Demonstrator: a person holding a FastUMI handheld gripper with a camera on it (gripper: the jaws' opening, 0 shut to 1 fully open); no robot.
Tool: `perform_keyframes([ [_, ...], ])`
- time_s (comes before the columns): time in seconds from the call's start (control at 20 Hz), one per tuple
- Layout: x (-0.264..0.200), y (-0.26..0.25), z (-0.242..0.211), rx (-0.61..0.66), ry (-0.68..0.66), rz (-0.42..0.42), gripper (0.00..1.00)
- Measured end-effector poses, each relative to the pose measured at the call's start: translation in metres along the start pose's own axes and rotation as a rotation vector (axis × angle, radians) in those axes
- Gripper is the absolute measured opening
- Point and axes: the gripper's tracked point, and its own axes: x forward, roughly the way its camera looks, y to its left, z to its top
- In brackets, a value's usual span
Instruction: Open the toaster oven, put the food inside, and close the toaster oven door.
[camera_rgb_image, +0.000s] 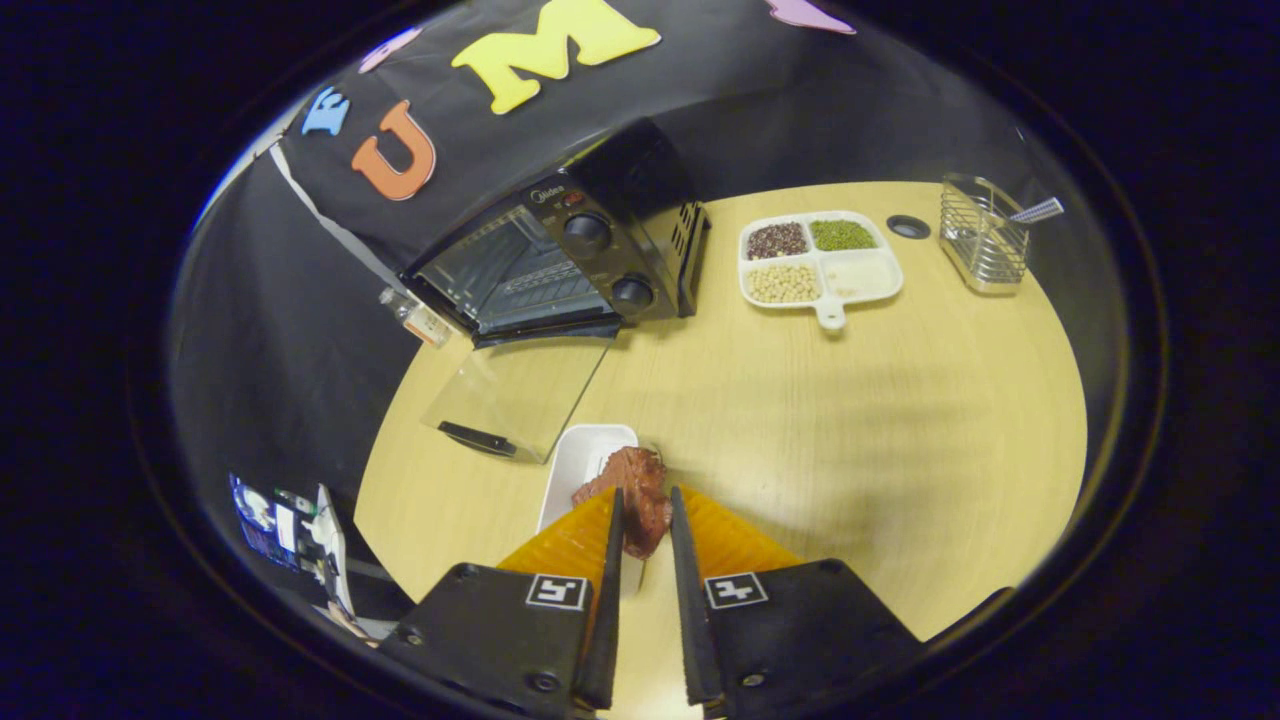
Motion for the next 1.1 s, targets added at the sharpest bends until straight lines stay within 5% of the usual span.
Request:
perform_keyframes([
  [0.2,-0.010,0.015,-0.006,0.016,-0.007,0.053,0.13],
  [0.4,-0.020,0.021,-0.012,0.014,-0.028,0.037,0.07],
  [0.75,-0.070,0.043,-0.008,-0.127,-0.178,-0.142,0.07],
  [1.1,-0.098,0.118,-0.003,-0.378,-0.319,-0.279,0.07],
])
